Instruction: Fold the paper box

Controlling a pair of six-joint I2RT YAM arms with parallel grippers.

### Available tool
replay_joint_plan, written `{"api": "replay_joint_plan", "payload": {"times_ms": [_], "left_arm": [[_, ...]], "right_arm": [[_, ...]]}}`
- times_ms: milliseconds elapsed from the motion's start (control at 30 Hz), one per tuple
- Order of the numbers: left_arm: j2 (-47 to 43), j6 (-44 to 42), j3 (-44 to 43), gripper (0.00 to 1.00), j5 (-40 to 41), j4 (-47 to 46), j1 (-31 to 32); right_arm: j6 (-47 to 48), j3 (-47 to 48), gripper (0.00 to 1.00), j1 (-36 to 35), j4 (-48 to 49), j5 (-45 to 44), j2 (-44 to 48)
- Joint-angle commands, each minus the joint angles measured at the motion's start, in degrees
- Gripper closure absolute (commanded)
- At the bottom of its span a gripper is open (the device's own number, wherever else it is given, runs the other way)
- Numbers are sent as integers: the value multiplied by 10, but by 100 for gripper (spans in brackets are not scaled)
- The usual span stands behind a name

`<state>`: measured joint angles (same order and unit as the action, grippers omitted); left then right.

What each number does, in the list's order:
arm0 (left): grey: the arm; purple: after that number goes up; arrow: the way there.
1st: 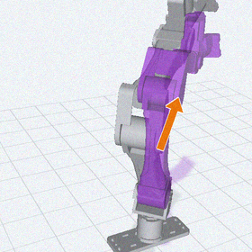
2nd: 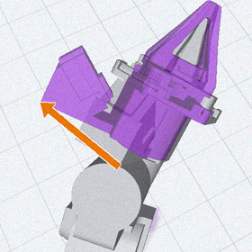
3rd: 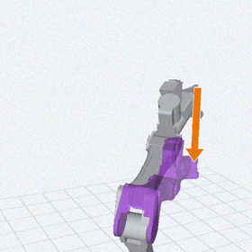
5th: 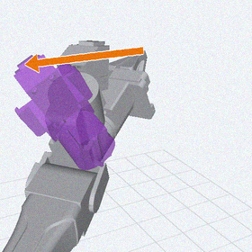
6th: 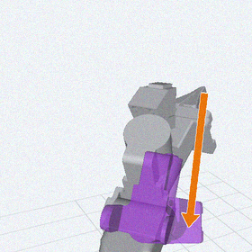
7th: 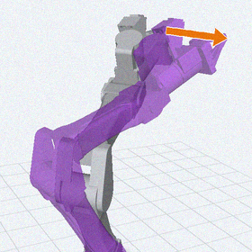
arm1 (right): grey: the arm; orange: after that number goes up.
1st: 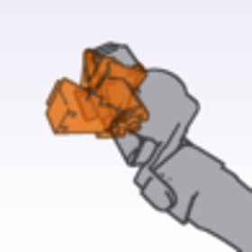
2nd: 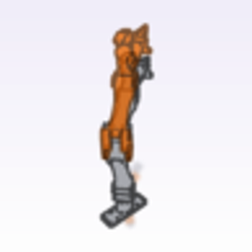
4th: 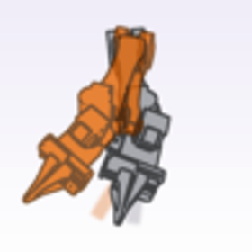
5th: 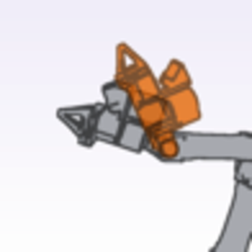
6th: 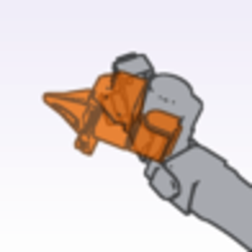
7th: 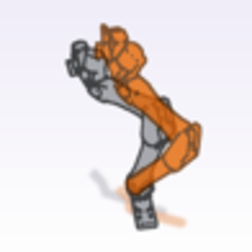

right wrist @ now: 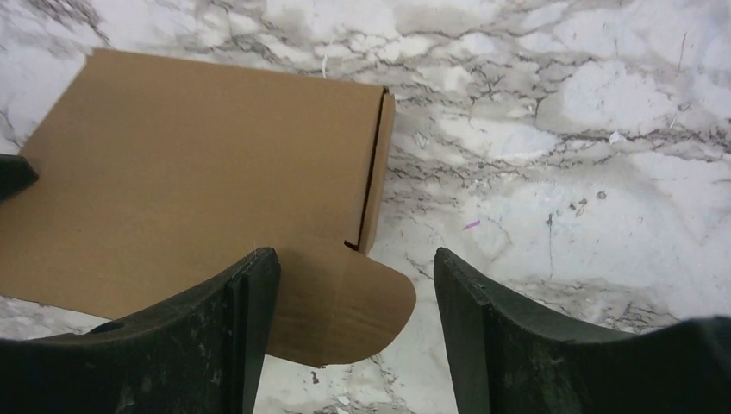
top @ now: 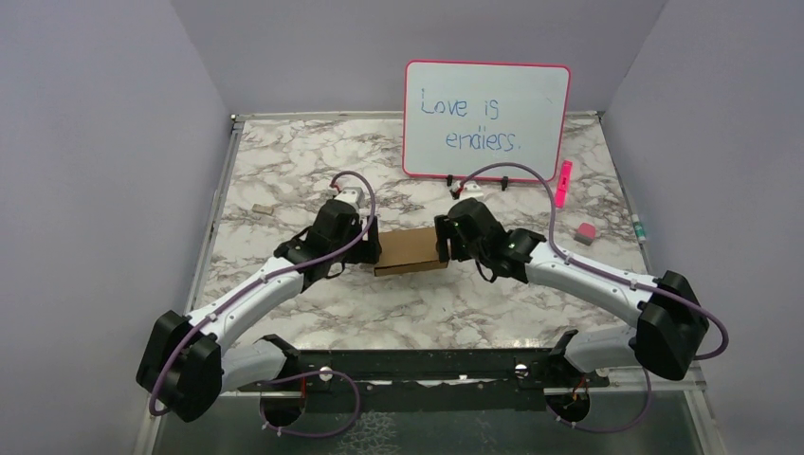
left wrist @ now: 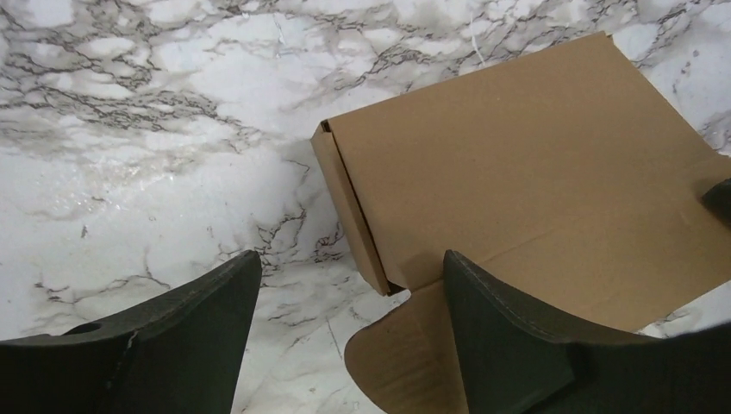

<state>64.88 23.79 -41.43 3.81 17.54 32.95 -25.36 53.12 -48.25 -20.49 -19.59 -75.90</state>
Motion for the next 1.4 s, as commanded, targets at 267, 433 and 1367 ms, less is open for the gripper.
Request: {"api": "replay_joint_plan", "payload": {"times_ms": [267,433,1367], "left_arm": [[3,70,109,25,-18,-114,-4],[15,90,151,27,-14,-153,-4],[17,-102,-91,1,-91,-12,-79]], "right_arm": [[-18,-78,32,3,84,35,-32],[-25,-130,34,5,145,25,-50],[-65,-164,0,6,143,63,124]]}}
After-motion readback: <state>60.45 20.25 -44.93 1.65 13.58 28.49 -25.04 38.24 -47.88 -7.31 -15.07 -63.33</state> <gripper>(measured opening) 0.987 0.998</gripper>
